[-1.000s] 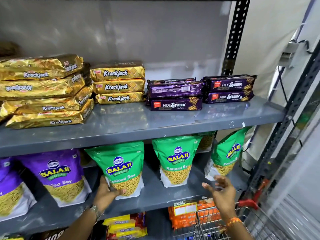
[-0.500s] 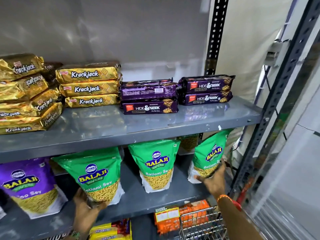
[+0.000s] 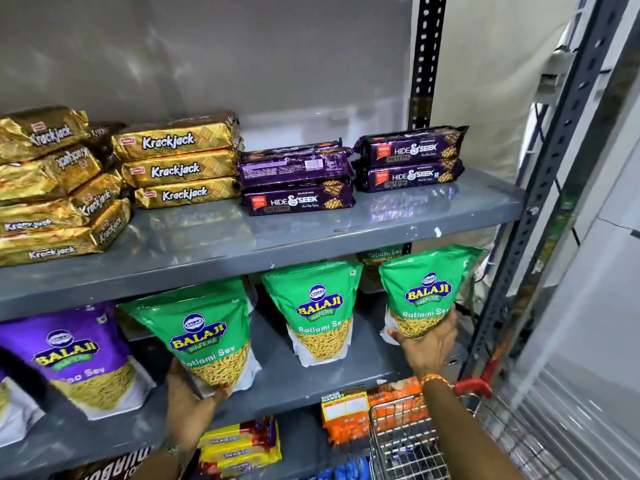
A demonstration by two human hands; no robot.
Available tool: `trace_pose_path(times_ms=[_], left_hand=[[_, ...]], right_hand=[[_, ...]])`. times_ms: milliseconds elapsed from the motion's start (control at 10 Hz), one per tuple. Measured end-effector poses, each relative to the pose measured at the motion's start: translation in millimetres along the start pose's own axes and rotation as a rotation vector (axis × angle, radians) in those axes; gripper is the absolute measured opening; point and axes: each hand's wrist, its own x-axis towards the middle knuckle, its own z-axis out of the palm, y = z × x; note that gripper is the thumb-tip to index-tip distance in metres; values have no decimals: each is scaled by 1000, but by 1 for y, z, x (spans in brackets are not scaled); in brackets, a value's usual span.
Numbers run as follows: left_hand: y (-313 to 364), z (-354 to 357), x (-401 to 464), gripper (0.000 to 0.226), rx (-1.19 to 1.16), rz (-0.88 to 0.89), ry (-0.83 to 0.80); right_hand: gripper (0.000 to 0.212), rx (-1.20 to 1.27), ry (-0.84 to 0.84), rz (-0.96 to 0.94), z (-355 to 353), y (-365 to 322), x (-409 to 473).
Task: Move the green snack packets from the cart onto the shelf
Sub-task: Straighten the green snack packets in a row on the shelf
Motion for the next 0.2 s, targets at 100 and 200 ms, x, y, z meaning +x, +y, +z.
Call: trace_pose_path(times_ms=[100,200], left_hand=[[58,-20,-37,101,122,166,50],[69,-29,-56,100,217,245,114]], right_hand=[[146,24,12,-6,-7,-11,-8],[143,1,63,47,-13,-22,-33]])
